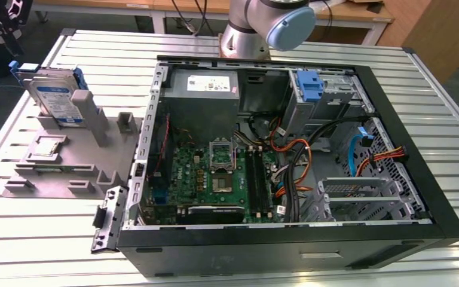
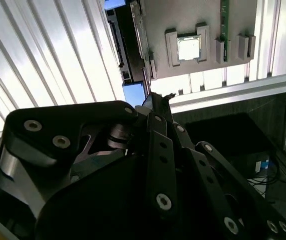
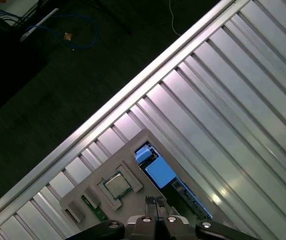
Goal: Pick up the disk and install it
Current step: 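Pick up the disk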
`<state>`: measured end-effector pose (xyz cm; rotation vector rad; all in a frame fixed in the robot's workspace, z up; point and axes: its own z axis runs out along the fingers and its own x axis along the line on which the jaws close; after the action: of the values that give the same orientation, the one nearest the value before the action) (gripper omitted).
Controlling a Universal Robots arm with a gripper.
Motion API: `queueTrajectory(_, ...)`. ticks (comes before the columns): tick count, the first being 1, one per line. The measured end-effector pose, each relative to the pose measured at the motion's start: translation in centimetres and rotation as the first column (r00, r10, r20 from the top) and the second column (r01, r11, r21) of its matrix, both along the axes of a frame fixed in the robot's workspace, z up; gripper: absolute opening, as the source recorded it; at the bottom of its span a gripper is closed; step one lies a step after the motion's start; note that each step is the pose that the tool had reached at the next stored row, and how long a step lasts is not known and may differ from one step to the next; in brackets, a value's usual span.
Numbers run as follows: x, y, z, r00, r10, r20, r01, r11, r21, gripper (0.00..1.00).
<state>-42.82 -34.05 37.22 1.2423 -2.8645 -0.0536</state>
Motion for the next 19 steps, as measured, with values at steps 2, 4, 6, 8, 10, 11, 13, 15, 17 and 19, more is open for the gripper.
queueTrajectory(2, 0.0, 0.18, -0.04, 1.0, 0.002, 0.0002, -0.002, 1.0, 0.0, 0.1)
queueTrajectory(4, 0.0, 0.21, -0.09, 0.9999, 0.016, 0.0003, -0.016, 0.9999, 0.0, 0.1)
queueTrajectory(6, 0.0, 0.21, -0.14, 0.9987, 0.052, 0.0002, -0.052, 0.9987, 0.0, 0.1)
queueTrajectory(8, 0.0, 0.21, -0.22, 0.9962, 0.088, 0.0001, -0.088, 0.9962, -0.0001, 0.1)
queueTrajectory(10, 0.0, 0.21, -0.37, 0.9933, 0.115, 0.0017, -0.115, 0.9933, -0.0001, 0.1)
queueTrajectory(11, 0.0, 0.22, -0.45, 0.9924, 0.123, 0.0035, -0.123, 0.9924, -0.0003, 0.1)
queueTrajectory(13, 0.0, 0.21, -0.61, 0.989, 0.148, 0.0055, -0.148, 0.989, -0.0006, 0.1)
queueTrajectory(15, 0.0, 0.22, -0.81, 0.9828, 0.185, 0.0058, -0.185, 0.9828, -0.0006, 0.1)
queueTrajectory(17, 0.0, 0.22, -1.04, 0.9755, 0.22, 0.0058, -0.22, 0.9755, -0.0006, 0.1)
queueTrajectory(19, 0.0, 0.22, -1.28, 0.9667, 0.256, 0.0058, -0.256, 0.9668, -0.0006, 0.1)
